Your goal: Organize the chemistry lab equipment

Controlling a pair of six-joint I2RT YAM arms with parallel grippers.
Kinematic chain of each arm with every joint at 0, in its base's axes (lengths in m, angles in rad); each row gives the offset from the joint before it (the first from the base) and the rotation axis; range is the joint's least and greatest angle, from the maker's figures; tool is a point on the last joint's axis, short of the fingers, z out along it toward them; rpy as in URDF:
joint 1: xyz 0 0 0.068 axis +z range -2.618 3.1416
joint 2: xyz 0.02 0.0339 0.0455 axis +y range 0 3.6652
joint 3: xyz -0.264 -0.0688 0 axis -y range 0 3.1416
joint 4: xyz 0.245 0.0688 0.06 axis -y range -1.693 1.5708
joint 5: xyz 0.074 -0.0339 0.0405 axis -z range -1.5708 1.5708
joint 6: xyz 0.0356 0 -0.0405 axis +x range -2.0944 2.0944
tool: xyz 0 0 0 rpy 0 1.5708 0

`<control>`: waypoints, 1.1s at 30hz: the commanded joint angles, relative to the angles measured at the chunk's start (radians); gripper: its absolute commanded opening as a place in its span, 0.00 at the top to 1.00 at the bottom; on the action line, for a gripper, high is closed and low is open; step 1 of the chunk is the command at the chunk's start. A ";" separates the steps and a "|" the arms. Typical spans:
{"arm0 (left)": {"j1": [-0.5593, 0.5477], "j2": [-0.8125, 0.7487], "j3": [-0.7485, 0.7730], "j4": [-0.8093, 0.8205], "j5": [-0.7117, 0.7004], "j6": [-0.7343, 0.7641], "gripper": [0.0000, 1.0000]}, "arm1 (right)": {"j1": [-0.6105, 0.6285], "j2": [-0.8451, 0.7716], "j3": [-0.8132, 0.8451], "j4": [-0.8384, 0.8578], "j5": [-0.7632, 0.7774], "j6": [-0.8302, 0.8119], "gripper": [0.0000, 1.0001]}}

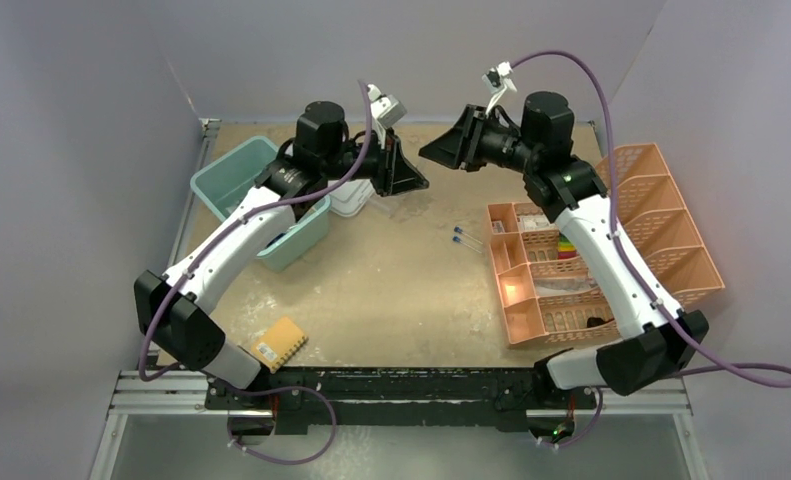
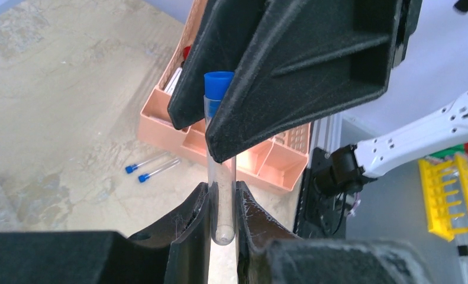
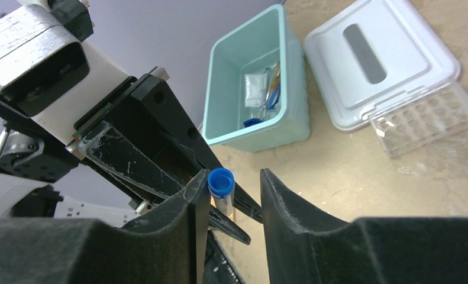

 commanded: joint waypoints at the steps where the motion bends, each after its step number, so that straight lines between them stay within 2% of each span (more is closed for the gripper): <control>1: -0.001 0.012 0.099 -0.186 0.087 0.209 1.00 | -0.017 0.048 0.070 -0.100 -0.075 -0.012 0.65; 6: -0.001 0.028 0.131 -0.297 0.083 0.299 1.00 | -0.028 0.104 0.117 -0.185 -0.150 -0.004 0.79; 10: -0.001 0.025 0.123 -0.297 0.051 0.303 1.00 | -0.028 0.112 0.110 -0.177 -0.197 0.016 0.89; 14: -0.001 0.021 0.091 -0.205 0.034 0.238 1.00 | -0.030 0.112 0.106 -0.173 -0.185 0.008 0.87; 17: -0.001 0.019 0.081 -0.197 0.026 0.238 1.00 | -0.030 0.116 0.107 -0.177 -0.192 0.003 0.73; 20: -0.001 0.025 0.084 -0.217 0.019 0.257 1.00 | -0.029 0.125 0.120 -0.201 -0.203 -0.008 0.69; 23: -0.001 0.033 0.093 -0.250 0.004 0.285 1.00 | -0.030 0.132 0.131 -0.215 -0.208 -0.014 0.73; 27: -0.001 0.043 0.098 -0.261 -0.012 0.298 1.00 | -0.030 0.143 0.142 -0.226 -0.214 -0.018 0.86; 29: -0.001 0.045 0.098 -0.257 -0.041 0.291 1.00 | -0.029 0.146 0.149 -0.231 -0.202 -0.024 0.89; 30: 0.000 0.045 0.096 -0.249 -0.068 0.281 0.99 | -0.030 0.147 0.153 -0.234 -0.191 -0.029 0.90; 33: 0.000 0.032 0.073 -0.203 -0.237 0.226 0.70 | -0.030 0.154 0.174 -0.254 -0.121 -0.072 0.91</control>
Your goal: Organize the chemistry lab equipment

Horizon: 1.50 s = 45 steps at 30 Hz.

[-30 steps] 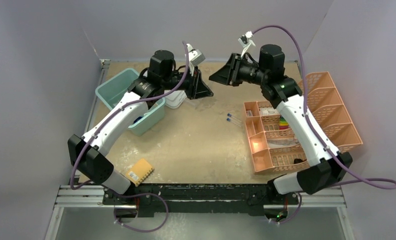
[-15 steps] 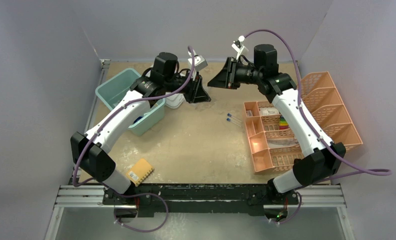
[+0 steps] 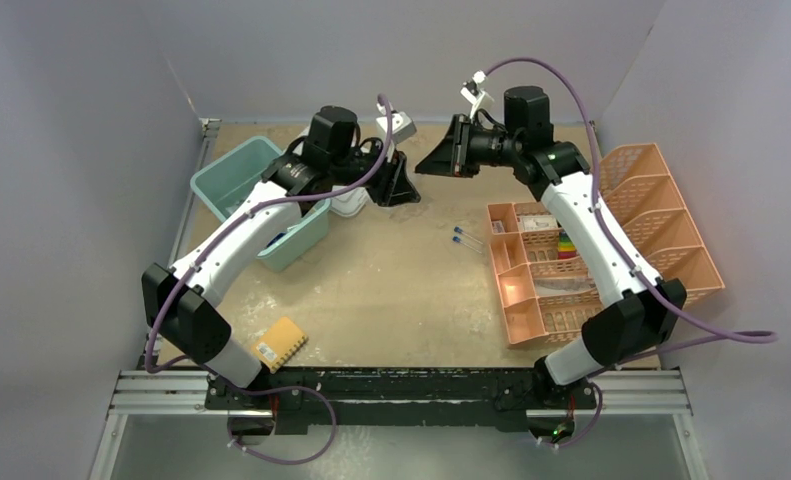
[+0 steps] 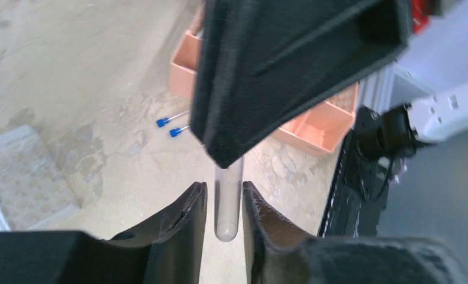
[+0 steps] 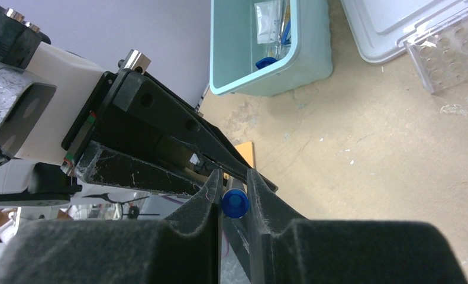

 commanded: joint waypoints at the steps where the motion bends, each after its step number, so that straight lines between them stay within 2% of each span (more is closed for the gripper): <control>1: 0.001 -0.027 -0.013 0.103 -0.253 -0.049 0.62 | -0.005 0.006 0.076 -0.039 0.101 -0.082 0.91; 3: 0.004 -0.047 -0.040 0.135 -0.445 -0.098 0.49 | -0.005 0.023 0.098 -0.049 0.200 -0.129 0.91; 6: 0.052 -0.089 -0.089 0.188 -0.654 -0.209 0.40 | -0.003 0.052 0.103 -0.010 0.388 -0.209 0.91; 11: 0.198 -0.148 -0.136 0.218 -0.731 -0.427 0.39 | 0.013 0.127 0.063 0.121 0.604 -0.326 0.92; 13: 0.203 -0.169 -0.133 0.198 -0.747 -0.439 0.39 | 0.048 0.178 0.066 0.162 0.693 -0.369 0.93; 19: 0.204 -0.184 -0.110 0.149 -0.816 -0.440 0.39 | 0.116 0.349 0.126 0.261 0.832 -0.428 0.94; 21: 0.204 -0.177 -0.085 0.141 -0.807 -0.456 0.39 | 0.136 0.410 0.168 0.264 0.877 -0.442 0.94; 26: 0.204 -0.192 -0.116 0.182 -0.673 -0.452 0.39 | 0.144 0.547 0.233 0.276 0.888 -0.444 0.94; 31: 0.203 -0.208 -0.195 0.272 -0.431 -0.404 0.40 | 0.145 0.597 0.204 0.372 0.884 -0.475 0.94; 33: 0.203 -0.208 -0.221 0.298 -0.374 -0.407 0.41 | 0.145 0.624 0.216 0.380 0.892 -0.491 0.94; 38: 0.203 -0.207 -0.243 0.307 -0.319 -0.414 0.42 | 0.144 0.628 0.228 0.387 0.871 -0.500 0.94; 45: 0.201 -0.252 -0.272 0.296 -0.389 -0.334 0.45 | 0.144 0.654 0.228 0.421 0.861 -0.508 0.95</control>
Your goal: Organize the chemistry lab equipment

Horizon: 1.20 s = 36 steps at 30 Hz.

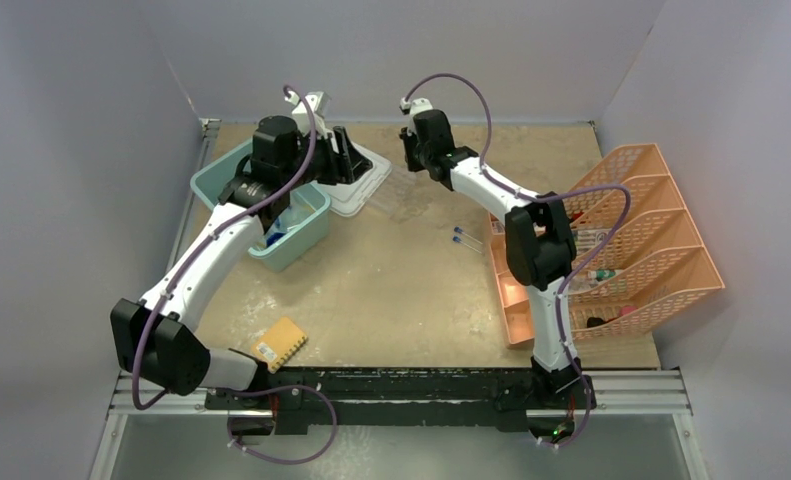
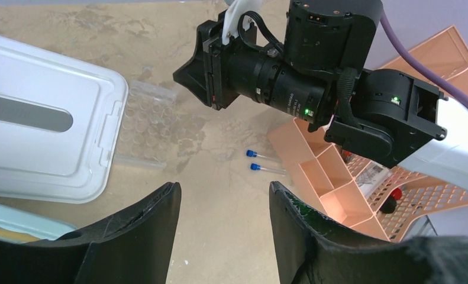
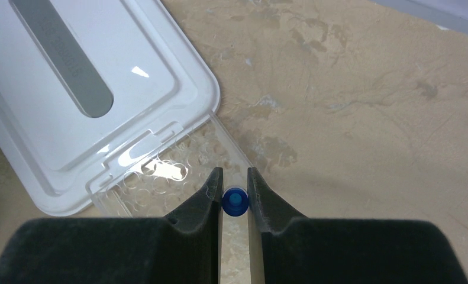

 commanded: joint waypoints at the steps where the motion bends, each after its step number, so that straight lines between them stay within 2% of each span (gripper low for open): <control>1: -0.004 -0.069 -0.005 0.037 -0.035 0.094 0.45 | -0.002 0.017 0.039 0.072 0.014 -0.022 0.95; 4: -0.005 -0.061 0.008 0.011 -0.060 0.120 0.45 | -0.002 0.036 0.041 0.072 0.027 -0.022 0.95; 9: -0.009 -0.045 0.006 0.041 0.003 0.102 0.45 | -0.002 0.038 0.032 0.068 0.011 -0.036 0.96; 16: -0.014 -0.035 0.000 0.054 0.013 0.100 0.45 | -0.002 0.051 0.021 0.056 0.018 -0.036 0.96; 26: -0.016 -0.030 -0.018 0.071 0.019 0.088 0.45 | -0.002 -0.028 -0.053 0.084 -0.018 -0.032 0.96; 36: -0.017 -0.030 -0.029 0.076 0.019 0.086 0.45 | -0.002 -0.064 -0.103 0.131 0.009 -0.031 0.96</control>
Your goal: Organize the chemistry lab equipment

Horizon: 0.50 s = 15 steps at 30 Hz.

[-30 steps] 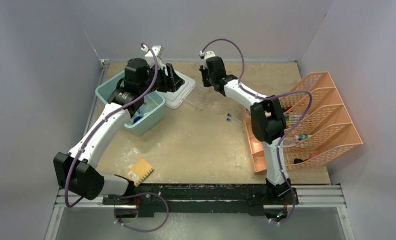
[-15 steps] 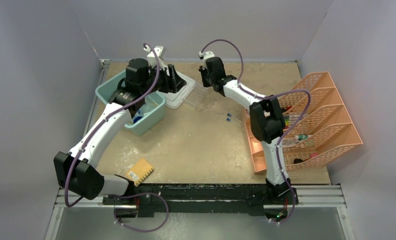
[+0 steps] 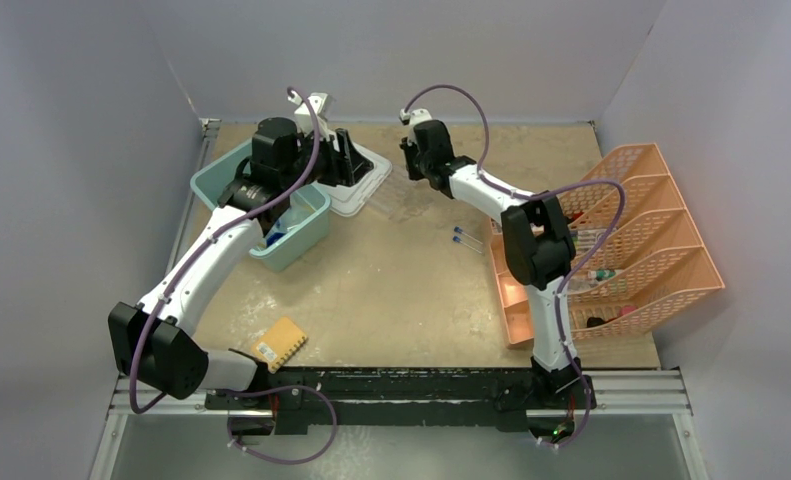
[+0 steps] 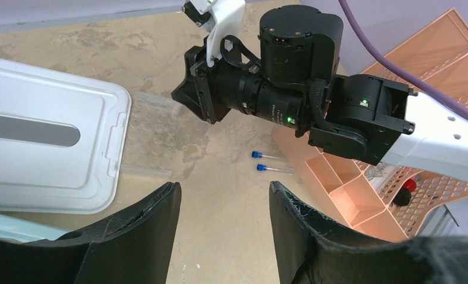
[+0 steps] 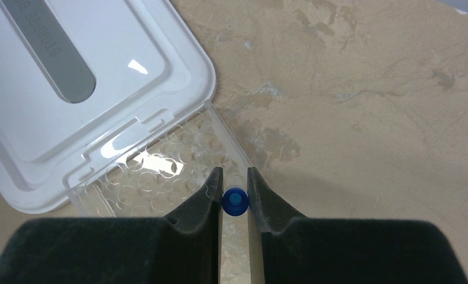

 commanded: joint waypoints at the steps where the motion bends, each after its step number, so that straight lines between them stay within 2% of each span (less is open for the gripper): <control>1: -0.004 -0.003 -0.011 0.060 0.017 0.002 0.45 | -0.002 -0.071 -0.026 0.041 0.010 -0.008 0.96; 15: -0.004 0.003 -0.012 0.062 0.021 0.000 0.44 | -0.001 -0.060 -0.157 0.212 0.066 -0.028 0.96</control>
